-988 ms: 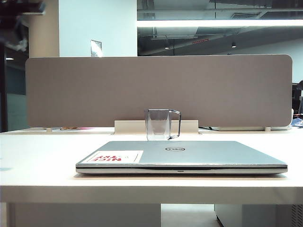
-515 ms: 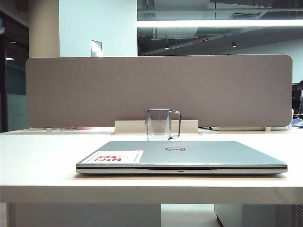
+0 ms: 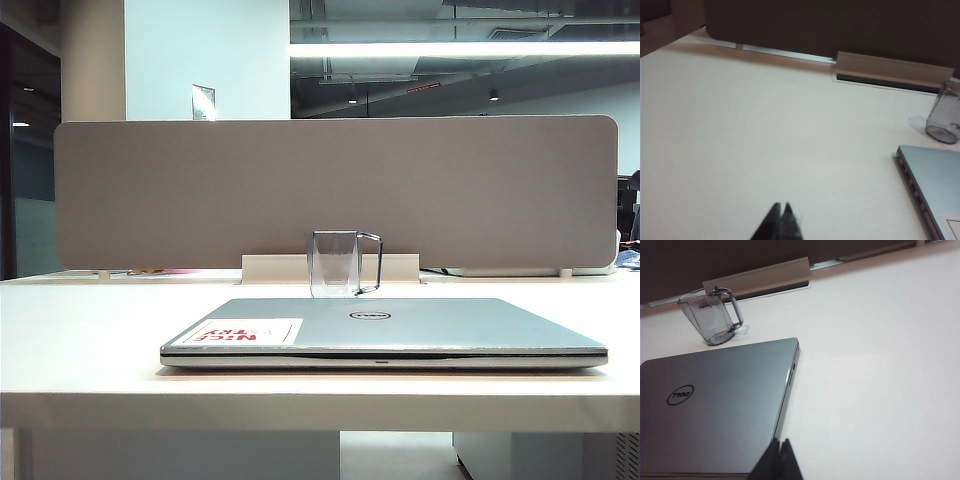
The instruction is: Pick up the water cup and place it on the side of the laptop away from you.
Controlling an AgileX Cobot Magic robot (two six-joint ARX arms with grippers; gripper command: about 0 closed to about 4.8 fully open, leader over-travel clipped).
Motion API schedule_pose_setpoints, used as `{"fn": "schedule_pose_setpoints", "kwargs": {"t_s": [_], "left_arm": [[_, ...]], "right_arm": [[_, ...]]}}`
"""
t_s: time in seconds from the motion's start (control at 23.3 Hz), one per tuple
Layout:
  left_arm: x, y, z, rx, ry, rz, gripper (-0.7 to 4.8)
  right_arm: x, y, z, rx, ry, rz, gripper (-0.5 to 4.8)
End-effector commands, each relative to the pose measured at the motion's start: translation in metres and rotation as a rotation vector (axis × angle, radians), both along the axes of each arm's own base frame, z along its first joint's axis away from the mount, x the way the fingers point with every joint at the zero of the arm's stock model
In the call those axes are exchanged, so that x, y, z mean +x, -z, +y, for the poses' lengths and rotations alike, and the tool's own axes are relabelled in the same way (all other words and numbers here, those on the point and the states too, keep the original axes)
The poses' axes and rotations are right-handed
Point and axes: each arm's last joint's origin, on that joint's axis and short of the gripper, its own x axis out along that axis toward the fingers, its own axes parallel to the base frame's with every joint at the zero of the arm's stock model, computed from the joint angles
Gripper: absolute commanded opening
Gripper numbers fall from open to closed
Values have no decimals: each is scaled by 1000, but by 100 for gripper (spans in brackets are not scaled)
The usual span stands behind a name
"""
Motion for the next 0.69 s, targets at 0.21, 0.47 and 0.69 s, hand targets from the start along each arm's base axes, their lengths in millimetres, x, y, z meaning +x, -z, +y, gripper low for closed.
{"fn": "schedule_pose_setpoints", "kwargs": {"t_s": [0.21,0.47,0.69], "left_arm": [[-8,4,2,42,3,-87,-6],[-15,2,9,44,-9,-123,-6],[-17,3,9,46,-18,-114,-6]], "right_arm": [[0,1,0,3,-1,-6,-8],[0,1,0,3,-1,-6,-8],[0,1,0,3,-1,-6,-8]]}}
